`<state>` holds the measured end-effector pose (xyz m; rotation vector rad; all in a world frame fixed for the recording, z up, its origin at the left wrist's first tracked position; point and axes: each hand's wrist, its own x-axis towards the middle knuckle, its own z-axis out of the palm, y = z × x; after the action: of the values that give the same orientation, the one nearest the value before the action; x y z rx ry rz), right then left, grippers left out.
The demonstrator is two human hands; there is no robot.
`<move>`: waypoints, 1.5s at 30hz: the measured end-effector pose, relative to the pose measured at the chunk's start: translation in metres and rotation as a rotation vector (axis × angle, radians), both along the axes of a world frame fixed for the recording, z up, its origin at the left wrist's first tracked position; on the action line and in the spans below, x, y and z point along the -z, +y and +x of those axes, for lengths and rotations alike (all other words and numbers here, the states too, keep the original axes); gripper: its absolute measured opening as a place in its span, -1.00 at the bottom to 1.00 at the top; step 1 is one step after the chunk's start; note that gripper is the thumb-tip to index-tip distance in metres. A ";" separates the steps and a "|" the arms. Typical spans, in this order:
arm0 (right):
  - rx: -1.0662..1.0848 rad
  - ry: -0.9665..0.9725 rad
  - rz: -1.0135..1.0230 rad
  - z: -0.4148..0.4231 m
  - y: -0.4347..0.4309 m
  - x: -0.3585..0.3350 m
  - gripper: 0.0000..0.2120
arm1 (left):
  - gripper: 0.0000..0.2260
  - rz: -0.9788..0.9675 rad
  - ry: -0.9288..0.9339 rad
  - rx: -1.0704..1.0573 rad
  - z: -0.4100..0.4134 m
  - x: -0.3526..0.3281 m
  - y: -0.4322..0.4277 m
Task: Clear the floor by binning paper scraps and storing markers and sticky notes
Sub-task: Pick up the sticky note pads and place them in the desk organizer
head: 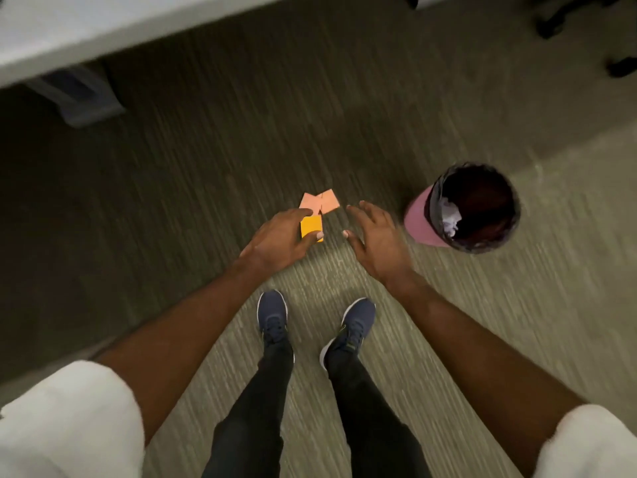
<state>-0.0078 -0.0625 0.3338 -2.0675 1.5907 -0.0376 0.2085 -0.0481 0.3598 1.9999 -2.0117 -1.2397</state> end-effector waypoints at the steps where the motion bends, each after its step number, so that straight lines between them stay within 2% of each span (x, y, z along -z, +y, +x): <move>1: 0.004 -0.001 0.017 0.001 -0.001 0.023 -0.54 | -0.50 0.027 -0.011 0.017 0.000 0.025 0.000; 11: 0.017 0.086 0.181 0.007 -0.007 0.255 -0.48 | -0.44 0.198 -0.019 0.050 -0.009 0.276 -0.012; 17: -0.016 0.092 0.121 0.007 -0.039 0.358 -0.53 | -0.42 0.095 -0.106 0.146 -0.029 0.395 -0.042; 21: -0.081 0.096 0.052 0.011 -0.083 0.413 -0.54 | -0.39 0.029 -0.248 0.244 -0.040 0.451 -0.063; 25: -0.123 0.083 0.017 0.023 -0.127 0.447 -0.46 | -0.24 -0.044 -0.415 0.350 -0.037 0.479 -0.070; 29: -0.338 0.176 0.063 0.028 -0.157 0.468 -0.28 | -0.20 -0.176 -0.444 0.352 -0.032 0.490 -0.071; 30: -0.360 0.217 0.089 0.028 -0.160 0.471 -0.24 | -0.23 -0.172 -0.408 0.335 -0.033 0.489 -0.074; 33: -0.324 0.311 0.118 0.025 -0.168 0.474 -0.18 | -0.51 -0.187 -0.240 0.276 -0.032 0.489 -0.086; 36: -0.166 0.317 0.149 0.013 -0.175 0.467 -0.29 | -0.66 -0.151 -0.236 0.259 -0.024 0.478 -0.069; 40: -0.011 0.226 0.208 -0.010 -0.179 0.454 -0.53 | -0.71 -0.039 -0.133 0.116 -0.001 0.466 -0.048; 43: 0.143 0.020 0.375 -0.012 -0.178 0.446 -0.59 | -0.76 0.036 -0.110 0.093 0.019 0.461 -0.036; 45: 0.165 -0.139 0.516 -0.004 -0.171 0.440 -0.60 | -0.76 0.077 -0.084 0.085 0.033 0.462 -0.028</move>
<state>-0.0123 -0.2339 -0.1060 -1.5053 1.4907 0.1523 0.2416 -0.0762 -0.1020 2.0533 -2.1405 -1.2899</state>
